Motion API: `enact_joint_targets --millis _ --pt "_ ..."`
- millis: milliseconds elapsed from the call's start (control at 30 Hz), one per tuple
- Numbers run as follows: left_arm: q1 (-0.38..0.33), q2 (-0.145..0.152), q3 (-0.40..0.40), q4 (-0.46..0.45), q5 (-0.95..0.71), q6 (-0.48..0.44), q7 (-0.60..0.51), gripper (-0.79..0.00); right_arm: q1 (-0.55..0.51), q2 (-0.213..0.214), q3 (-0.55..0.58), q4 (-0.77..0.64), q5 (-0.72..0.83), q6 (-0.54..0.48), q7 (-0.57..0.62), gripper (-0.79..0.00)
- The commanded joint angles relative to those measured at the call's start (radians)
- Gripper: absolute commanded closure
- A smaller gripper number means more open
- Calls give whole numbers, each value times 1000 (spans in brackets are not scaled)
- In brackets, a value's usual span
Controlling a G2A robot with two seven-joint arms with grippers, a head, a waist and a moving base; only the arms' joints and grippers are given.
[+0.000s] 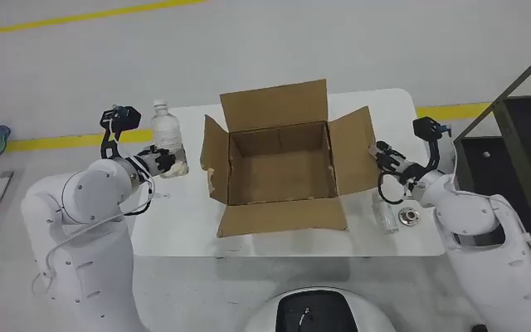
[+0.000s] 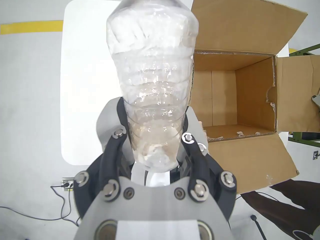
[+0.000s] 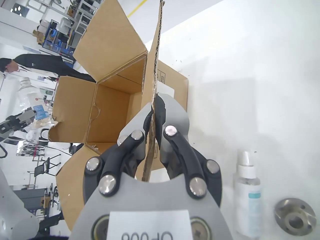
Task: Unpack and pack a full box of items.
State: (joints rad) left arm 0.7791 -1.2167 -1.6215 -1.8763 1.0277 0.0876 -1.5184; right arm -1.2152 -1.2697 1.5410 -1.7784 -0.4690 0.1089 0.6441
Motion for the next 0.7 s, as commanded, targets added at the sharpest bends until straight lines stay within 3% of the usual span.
enact_joint_targets --millis 0,133,233,367,667 --pt "0 0 0 0 0 0 0 0 -16 0 4 -19 30 11 -7 0" --pt "0 0 0 0 0 0 0 0 -39 1 10 -49 61 21 -12 0" --pt "11 0 5 1 -41 17 62 0 -47 2 13 -61 87 22 -18 0" --pt "-46 -5 28 27 -139 94 69 0 -50 4 9 -67 92 20 -17 0" --pt "-164 -27 169 120 -434 230 71 0 -49 9 -13 -70 87 23 -27 0"
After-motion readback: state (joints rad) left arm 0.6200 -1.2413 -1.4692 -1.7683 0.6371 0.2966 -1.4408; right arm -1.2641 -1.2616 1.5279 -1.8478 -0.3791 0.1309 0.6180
